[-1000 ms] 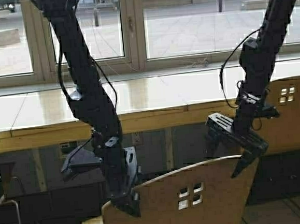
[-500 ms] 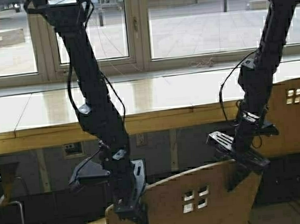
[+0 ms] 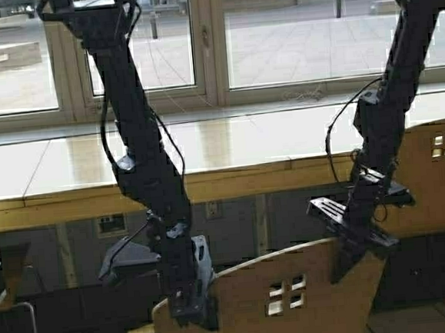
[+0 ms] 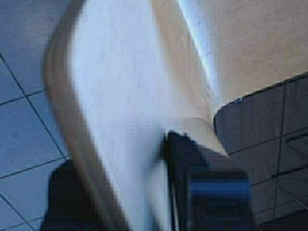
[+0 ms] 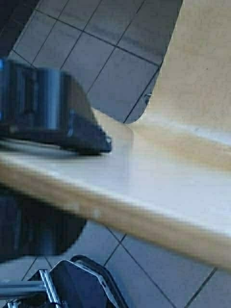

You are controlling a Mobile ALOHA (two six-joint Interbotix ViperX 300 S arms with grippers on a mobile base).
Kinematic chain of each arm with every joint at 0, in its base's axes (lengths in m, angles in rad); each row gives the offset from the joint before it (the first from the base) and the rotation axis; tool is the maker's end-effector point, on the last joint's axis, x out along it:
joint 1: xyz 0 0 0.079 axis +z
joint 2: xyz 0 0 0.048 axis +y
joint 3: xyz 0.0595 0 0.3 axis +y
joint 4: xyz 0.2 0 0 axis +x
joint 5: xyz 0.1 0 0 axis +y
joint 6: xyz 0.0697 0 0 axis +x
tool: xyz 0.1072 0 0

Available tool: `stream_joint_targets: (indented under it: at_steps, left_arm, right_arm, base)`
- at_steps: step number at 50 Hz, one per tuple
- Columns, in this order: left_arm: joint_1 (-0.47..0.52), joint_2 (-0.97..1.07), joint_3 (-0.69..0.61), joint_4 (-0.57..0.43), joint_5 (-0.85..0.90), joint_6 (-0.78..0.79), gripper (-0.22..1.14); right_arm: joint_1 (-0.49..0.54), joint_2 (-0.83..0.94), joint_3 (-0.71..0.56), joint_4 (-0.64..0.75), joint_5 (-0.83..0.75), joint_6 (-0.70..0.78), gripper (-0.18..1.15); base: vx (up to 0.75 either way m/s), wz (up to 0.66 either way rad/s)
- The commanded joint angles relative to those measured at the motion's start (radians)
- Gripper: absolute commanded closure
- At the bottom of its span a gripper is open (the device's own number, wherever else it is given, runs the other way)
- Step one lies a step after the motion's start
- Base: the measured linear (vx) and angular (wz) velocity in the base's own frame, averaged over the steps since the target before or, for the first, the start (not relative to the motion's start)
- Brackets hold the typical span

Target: Push the chairs under the table

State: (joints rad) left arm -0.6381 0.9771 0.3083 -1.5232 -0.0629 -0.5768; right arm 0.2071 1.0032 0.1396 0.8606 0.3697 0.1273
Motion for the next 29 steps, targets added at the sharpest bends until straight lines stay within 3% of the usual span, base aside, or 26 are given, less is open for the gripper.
stream_joint_targets:
  at_steps: [1,29]
  left_arm:
    - [0.074,-0.041,0.011,0.008,-0.020,0.032,0.88]
    - [0.160,-0.087,0.058,0.060,-0.031,0.075,0.88]
  right_arm:
    - [0.049,-0.009,-0.063,-0.012,0.002,-0.052,0.93]
    - [0.107,0.005,-0.029,-0.014,-0.006,-0.052,0.93]
  base:
    - [0.08,-0.04]
    - [0.13,-0.02]
